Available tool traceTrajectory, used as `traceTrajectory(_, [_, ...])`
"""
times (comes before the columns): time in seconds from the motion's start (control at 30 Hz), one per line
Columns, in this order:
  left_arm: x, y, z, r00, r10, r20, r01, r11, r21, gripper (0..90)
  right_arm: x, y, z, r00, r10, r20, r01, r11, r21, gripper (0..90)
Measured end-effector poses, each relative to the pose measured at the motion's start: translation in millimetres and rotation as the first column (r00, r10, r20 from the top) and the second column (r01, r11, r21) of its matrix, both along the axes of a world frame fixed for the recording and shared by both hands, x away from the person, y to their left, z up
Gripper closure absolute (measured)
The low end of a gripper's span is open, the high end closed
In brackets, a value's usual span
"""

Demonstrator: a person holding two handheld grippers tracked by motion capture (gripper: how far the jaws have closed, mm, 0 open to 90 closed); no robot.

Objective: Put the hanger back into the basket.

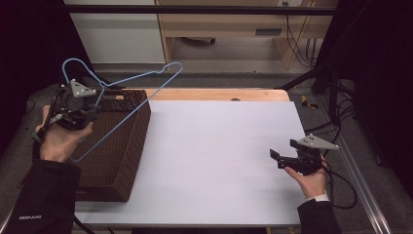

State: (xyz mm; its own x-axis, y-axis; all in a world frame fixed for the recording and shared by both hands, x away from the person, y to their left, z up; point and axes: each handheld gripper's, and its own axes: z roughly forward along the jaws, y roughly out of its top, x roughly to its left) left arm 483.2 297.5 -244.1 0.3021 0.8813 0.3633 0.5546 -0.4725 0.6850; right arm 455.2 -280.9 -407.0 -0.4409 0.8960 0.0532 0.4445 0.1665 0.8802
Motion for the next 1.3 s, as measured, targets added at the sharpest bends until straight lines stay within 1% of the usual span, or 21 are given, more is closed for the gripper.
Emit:
traceTrajectory(0.13, [2.5,14.2,-4.9,0.9992,0.041,-0.005,-0.041,0.9987,0.032,86.6,0.0,0.7,-0.1,1.0000,0.000,-0.002,0.000,1.0000,0.003,13.8])
traceTrajectory(0.23, [4.0,24.3,-10.5,0.9980,0.062,-0.012,-0.062,0.9972,0.043,86.6,0.0,0.7,0.0,1.0000,0.002,0.000,-0.002,1.0000,0.001,13.5])
traceTrajectory(0.37, [5.3,35.6,-19.5,0.9965,0.082,-0.013,-0.081,0.9941,0.073,86.6,0.0,1.2,-0.1,1.0000,0.002,-0.001,-0.002,1.0000,0.007,12.7])
traceTrajectory(0.43, [5.8,41.1,-23.6,0.9960,0.088,-0.019,-0.086,0.9934,0.075,86.6,0.3,1.5,-0.5,1.0000,0.005,0.000,-0.005,1.0000,0.000,12.6])
traceTrajectory(0.53, [6.5,49.0,-29.4,0.9951,0.096,-0.022,-0.094,0.9912,0.094,86.6,0.5,2.2,-0.9,1.0000,0.005,-0.002,-0.005,1.0000,-0.004,12.4])
traceTrajectory(0.67, [7.1,58.0,-37.8,0.9926,0.119,-0.025,-0.115,0.9872,0.111,86.6,0.7,2.3,-1.1,1.0000,0.005,-0.002,-0.005,1.0000,-0.007,12.3])
traceTrajectory(0.77, [7.7,64.1,-44.9,0.9893,0.141,-0.039,-0.135,0.9833,0.122,86.6,0.7,2.2,-1.0,1.0000,0.003,-0.003,-0.003,1.0000,-0.006,12.2])
traceTrajectory(0.83, [8.6,67.8,-50.5,0.9863,0.159,-0.045,-0.152,0.9812,0.118,86.7,0.7,2.5,-1.1,1.0000,0.003,-0.005,-0.003,1.0000,-0.007,12.1])
traceTrajectory(0.87, [9.3,69.2,-53.9,0.9850,0.167,-0.041,-0.162,0.9809,0.108,86.6,0.8,2.5,-1.2,1.0000,0.004,-0.005,-0.004,1.0000,-0.007,12.0])
traceTrajectory(0.93, [10.1,72.2,-58.5,0.9825,0.179,-0.051,-0.172,0.9783,0.115,86.6,0.9,3.0,-1.4,1.0000,0.004,-0.008,-0.004,1.0000,-0.005,11.9])
traceTrajectory(1.0, [11.3,74.1,-63.3,0.9799,0.191,-0.058,-0.182,0.9750,0.127,86.6,1.1,3.0,-1.7,0.9999,0.006,-0.008,-0.006,0.9999,-0.014,11.8])
traceTrajectory(1.07, [12.3,74.8,-68.8,0.9790,0.194,-0.062,-0.185,0.9740,0.131,86.7,1.1,3.2,-1.7,0.9999,0.005,-0.010,-0.005,0.9999,-0.012,11.7])
traceTrajectory(1.13, [12.9,74.9,-73.6,0.9775,0.198,-0.074,-0.186,0.9723,0.142,86.7,1.0,3.1,-1.6,0.9999,0.005,-0.009,-0.005,0.9999,-0.012,11.7])
traceTrajectory(1.23, [13.4,75.3,-81.1,0.9746,0.206,-0.088,-0.190,0.9684,0.162,86.7,0.9,2.9,-1.5,1.0000,0.003,-0.008,-0.003,0.9999,-0.010,11.6])
traceTrajectory(1.3, [13.9,76.1,-86.4,0.9725,0.215,-0.088,-0.199,0.9655,0.169,86.7,0.9,2.9,-1.4,1.0000,0.003,-0.008,-0.003,1.0000,-0.009,11.5])
